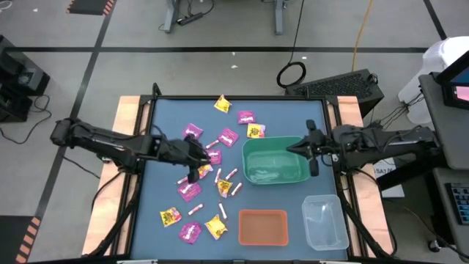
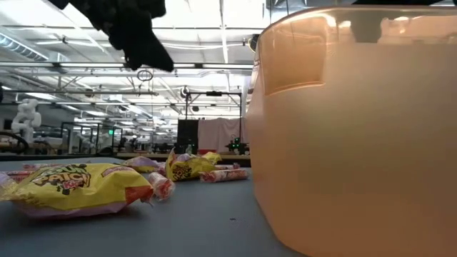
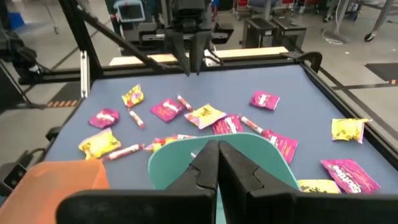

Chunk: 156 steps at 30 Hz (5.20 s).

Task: Sort candy
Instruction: Put the white candy into the orange bin

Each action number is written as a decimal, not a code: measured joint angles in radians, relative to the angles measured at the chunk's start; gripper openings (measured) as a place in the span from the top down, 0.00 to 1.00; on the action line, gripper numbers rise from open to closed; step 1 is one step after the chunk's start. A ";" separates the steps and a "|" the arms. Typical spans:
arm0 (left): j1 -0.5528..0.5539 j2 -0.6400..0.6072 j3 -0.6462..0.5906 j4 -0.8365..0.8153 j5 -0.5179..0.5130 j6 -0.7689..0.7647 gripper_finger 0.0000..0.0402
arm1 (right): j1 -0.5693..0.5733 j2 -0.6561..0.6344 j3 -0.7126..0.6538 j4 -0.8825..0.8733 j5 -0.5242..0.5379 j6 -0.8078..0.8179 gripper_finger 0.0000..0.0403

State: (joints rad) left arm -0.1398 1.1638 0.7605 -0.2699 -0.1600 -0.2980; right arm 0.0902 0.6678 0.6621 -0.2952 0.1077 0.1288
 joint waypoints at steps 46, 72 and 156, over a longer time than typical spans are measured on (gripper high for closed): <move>-0.478 0.105 -0.296 -0.278 -0.290 -0.715 0.67 | 0.226 0.363 -0.002 0.140 0.136 -0.065 1.00; -0.478 0.104 -0.360 -0.147 -0.286 -0.657 0.92 | 0.226 0.365 -0.002 0.158 0.130 -0.059 1.00; -0.325 0.239 0.057 0.597 -0.391 0.566 0.86 | 0.300 0.913 0.278 0.821 0.261 -0.290 0.61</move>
State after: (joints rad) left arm -0.4647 1.4024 0.8177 0.3275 -0.5507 0.2677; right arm 0.3897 1.5808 0.9405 0.5261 0.3683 -0.1609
